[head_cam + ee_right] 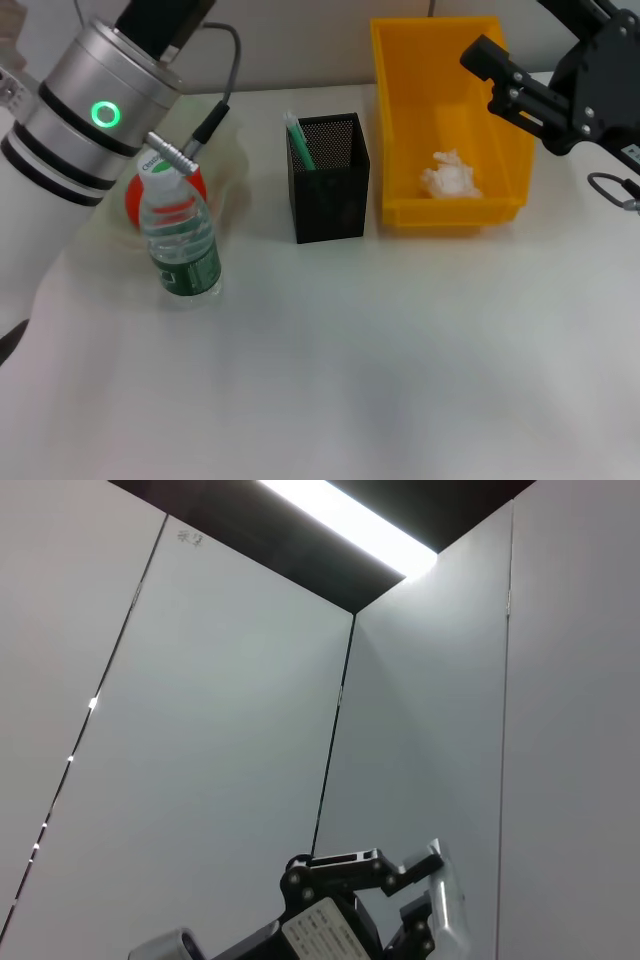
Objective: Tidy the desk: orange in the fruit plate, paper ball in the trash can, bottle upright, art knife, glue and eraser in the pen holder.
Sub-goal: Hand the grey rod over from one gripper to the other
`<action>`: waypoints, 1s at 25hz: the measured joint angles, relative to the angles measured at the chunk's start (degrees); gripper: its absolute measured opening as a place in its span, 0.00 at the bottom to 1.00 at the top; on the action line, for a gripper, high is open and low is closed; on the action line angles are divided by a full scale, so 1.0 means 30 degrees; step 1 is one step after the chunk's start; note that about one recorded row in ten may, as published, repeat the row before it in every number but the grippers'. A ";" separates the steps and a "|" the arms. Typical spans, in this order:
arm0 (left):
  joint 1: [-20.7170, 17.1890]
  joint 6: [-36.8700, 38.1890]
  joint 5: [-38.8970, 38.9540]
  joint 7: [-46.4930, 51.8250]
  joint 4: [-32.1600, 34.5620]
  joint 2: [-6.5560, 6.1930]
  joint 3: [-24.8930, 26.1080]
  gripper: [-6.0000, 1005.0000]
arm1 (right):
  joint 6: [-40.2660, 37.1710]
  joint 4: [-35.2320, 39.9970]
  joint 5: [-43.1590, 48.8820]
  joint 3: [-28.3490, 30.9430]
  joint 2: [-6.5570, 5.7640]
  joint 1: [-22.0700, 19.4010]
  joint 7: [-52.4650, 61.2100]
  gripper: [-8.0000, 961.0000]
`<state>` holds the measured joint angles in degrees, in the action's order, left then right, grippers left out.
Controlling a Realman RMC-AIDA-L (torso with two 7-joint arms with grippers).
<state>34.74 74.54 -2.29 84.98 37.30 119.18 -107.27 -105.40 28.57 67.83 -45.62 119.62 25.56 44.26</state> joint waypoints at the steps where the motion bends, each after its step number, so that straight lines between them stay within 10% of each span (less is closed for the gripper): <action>1: 0.0118 -0.0046 0.0308 -0.0077 0.0041 0.0000 -0.0452 0.17 | 0.0004 -0.0048 -0.0001 0.0001 -0.0001 0.0042 -0.0005 0.79; 25: 0.0192 0.0206 0.2325 -0.2158 0.0110 0.0000 -0.1688 0.17 | 0.0620 -0.0614 -0.0736 0.0030 -0.0026 0.1464 -0.0392 0.77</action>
<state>35.32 75.16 4.69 78.51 37.63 119.18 -112.33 -103.54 26.73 65.62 -45.52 119.55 29.95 43.08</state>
